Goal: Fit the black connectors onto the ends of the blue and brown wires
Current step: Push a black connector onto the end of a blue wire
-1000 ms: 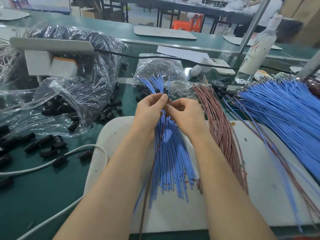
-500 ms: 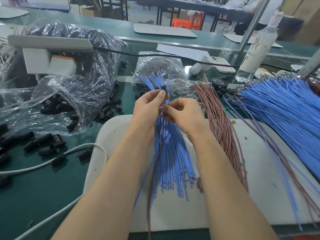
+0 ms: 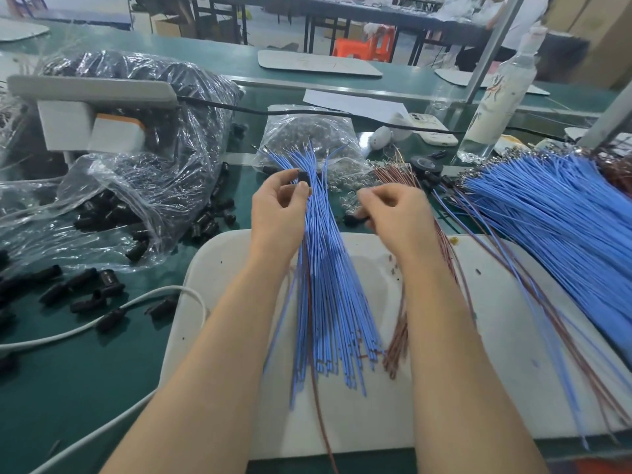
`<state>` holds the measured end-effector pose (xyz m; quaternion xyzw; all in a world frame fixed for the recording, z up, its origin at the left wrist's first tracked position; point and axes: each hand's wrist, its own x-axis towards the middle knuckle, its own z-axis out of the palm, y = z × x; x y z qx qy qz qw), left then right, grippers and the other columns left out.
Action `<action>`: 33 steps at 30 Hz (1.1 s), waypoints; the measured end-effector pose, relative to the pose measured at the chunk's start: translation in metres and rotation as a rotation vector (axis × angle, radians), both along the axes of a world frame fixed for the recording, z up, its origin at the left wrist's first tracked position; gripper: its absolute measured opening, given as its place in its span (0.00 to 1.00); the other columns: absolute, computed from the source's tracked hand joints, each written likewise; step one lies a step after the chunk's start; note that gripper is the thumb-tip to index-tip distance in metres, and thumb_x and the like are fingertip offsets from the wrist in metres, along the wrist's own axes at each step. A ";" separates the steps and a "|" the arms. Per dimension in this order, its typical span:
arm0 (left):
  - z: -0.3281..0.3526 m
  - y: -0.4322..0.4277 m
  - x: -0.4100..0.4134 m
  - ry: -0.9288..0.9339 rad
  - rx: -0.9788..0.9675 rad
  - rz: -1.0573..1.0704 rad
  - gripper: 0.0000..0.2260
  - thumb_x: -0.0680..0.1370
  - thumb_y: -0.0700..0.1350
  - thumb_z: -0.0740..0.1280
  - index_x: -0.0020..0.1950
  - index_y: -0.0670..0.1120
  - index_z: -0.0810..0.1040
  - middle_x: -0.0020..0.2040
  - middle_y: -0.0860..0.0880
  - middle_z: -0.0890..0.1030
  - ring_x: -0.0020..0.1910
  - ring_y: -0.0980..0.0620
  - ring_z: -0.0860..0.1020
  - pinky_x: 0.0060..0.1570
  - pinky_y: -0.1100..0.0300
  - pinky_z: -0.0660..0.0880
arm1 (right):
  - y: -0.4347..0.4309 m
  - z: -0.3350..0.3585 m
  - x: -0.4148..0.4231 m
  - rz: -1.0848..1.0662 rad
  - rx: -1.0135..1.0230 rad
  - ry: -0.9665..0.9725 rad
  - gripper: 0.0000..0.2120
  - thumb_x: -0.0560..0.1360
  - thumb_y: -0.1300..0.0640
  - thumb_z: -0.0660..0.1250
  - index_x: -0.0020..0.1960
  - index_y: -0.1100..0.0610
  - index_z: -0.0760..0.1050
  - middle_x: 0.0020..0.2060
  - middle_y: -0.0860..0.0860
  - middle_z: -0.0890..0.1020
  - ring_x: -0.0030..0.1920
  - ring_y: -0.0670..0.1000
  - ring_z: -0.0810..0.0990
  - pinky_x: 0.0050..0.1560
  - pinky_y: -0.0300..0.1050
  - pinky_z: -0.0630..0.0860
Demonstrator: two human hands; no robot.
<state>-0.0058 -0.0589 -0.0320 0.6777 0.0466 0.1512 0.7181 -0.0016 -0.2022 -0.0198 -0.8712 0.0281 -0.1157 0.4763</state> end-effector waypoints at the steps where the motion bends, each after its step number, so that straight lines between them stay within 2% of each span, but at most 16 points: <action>1: -0.001 -0.001 0.000 -0.035 0.083 0.015 0.06 0.79 0.39 0.63 0.53 0.50 0.76 0.40 0.54 0.79 0.37 0.57 0.75 0.41 0.69 0.73 | -0.008 0.004 -0.002 -0.075 -0.030 -0.036 0.06 0.76 0.55 0.66 0.41 0.49 0.78 0.36 0.44 0.83 0.36 0.41 0.79 0.41 0.37 0.76; 3: -0.002 -0.003 0.000 -0.101 0.210 0.040 0.08 0.79 0.39 0.64 0.50 0.53 0.75 0.40 0.58 0.78 0.38 0.60 0.75 0.41 0.72 0.72 | -0.019 0.008 -0.003 -0.170 -0.142 -0.021 0.05 0.76 0.57 0.65 0.47 0.52 0.80 0.44 0.48 0.83 0.42 0.45 0.78 0.45 0.39 0.73; 6: -0.001 -0.004 -0.001 -0.133 0.250 0.043 0.12 0.78 0.37 0.64 0.46 0.57 0.73 0.41 0.59 0.79 0.41 0.59 0.76 0.45 0.70 0.73 | -0.008 0.005 0.003 -0.155 -0.295 0.009 0.08 0.76 0.59 0.65 0.53 0.55 0.80 0.49 0.50 0.82 0.48 0.48 0.78 0.49 0.40 0.73; 9: -0.002 -0.006 -0.002 -0.147 0.237 0.010 0.10 0.78 0.35 0.62 0.49 0.51 0.74 0.44 0.55 0.80 0.46 0.56 0.78 0.50 0.69 0.73 | 0.005 0.001 0.010 -0.108 -0.373 0.019 0.08 0.76 0.58 0.65 0.53 0.53 0.80 0.52 0.52 0.81 0.53 0.51 0.78 0.55 0.44 0.74; 11: -0.003 -0.007 -0.003 -0.160 0.233 -0.019 0.09 0.78 0.34 0.62 0.51 0.48 0.74 0.46 0.52 0.80 0.49 0.54 0.79 0.53 0.66 0.74 | 0.013 -0.002 0.016 -0.105 -0.433 0.031 0.08 0.76 0.55 0.65 0.52 0.53 0.80 0.55 0.54 0.80 0.57 0.54 0.76 0.61 0.48 0.71; 16: -0.003 -0.007 -0.002 -0.194 0.201 -0.048 0.13 0.78 0.33 0.61 0.48 0.52 0.71 0.45 0.52 0.80 0.50 0.50 0.80 0.55 0.63 0.74 | 0.031 -0.006 0.023 -0.176 -0.667 0.160 0.18 0.75 0.47 0.65 0.63 0.53 0.74 0.64 0.54 0.72 0.65 0.59 0.66 0.64 0.53 0.63; 20: -0.003 -0.008 -0.003 -0.210 0.179 -0.062 0.16 0.78 0.32 0.61 0.46 0.54 0.71 0.44 0.53 0.79 0.50 0.50 0.80 0.55 0.63 0.74 | 0.042 -0.011 0.026 -0.199 -0.740 0.153 0.17 0.76 0.51 0.65 0.63 0.54 0.73 0.63 0.54 0.73 0.65 0.58 0.66 0.62 0.54 0.62; 23: -0.005 -0.008 -0.002 -0.212 0.198 -0.072 0.14 0.78 0.32 0.61 0.47 0.52 0.72 0.44 0.54 0.79 0.48 0.54 0.79 0.51 0.69 0.73 | 0.040 -0.008 0.023 -0.199 -0.610 0.076 0.13 0.77 0.54 0.62 0.61 0.53 0.75 0.60 0.53 0.76 0.64 0.57 0.69 0.63 0.54 0.63; 25: -0.005 -0.007 0.000 -0.211 0.237 -0.078 0.11 0.78 0.33 0.62 0.49 0.49 0.74 0.45 0.55 0.80 0.47 0.56 0.79 0.49 0.71 0.72 | 0.033 0.000 0.020 -0.126 -0.339 -0.040 0.11 0.78 0.57 0.61 0.57 0.55 0.78 0.54 0.53 0.80 0.58 0.55 0.75 0.61 0.50 0.70; 27: -0.005 -0.007 0.000 -0.210 0.287 -0.097 0.10 0.78 0.34 0.62 0.50 0.49 0.75 0.45 0.57 0.80 0.46 0.58 0.78 0.48 0.73 0.71 | 0.027 0.013 0.011 -0.005 -0.037 -0.120 0.08 0.78 0.57 0.63 0.51 0.57 0.80 0.45 0.52 0.83 0.48 0.50 0.80 0.55 0.46 0.75; 28: -0.005 -0.008 0.000 -0.211 0.321 -0.104 0.10 0.78 0.34 0.62 0.50 0.49 0.74 0.44 0.59 0.79 0.45 0.60 0.78 0.46 0.74 0.71 | 0.024 0.018 0.007 0.047 0.048 -0.131 0.07 0.77 0.57 0.65 0.49 0.57 0.81 0.42 0.51 0.84 0.44 0.47 0.81 0.52 0.42 0.76; 31: -0.007 -0.011 -0.002 -0.210 0.404 -0.119 0.09 0.78 0.35 0.63 0.52 0.48 0.73 0.43 0.59 0.78 0.41 0.67 0.75 0.43 0.76 0.68 | 0.017 0.021 -0.001 0.146 0.024 -0.107 0.04 0.75 0.59 0.68 0.46 0.56 0.82 0.34 0.44 0.82 0.33 0.35 0.77 0.39 0.28 0.73; 33: -0.007 -0.010 -0.003 -0.213 0.453 -0.131 0.08 0.78 0.35 0.64 0.54 0.47 0.73 0.45 0.56 0.78 0.42 0.67 0.74 0.42 0.78 0.67 | 0.014 0.019 -0.004 0.163 0.023 -0.080 0.04 0.75 0.60 0.68 0.45 0.56 0.81 0.34 0.45 0.81 0.34 0.37 0.77 0.41 0.31 0.76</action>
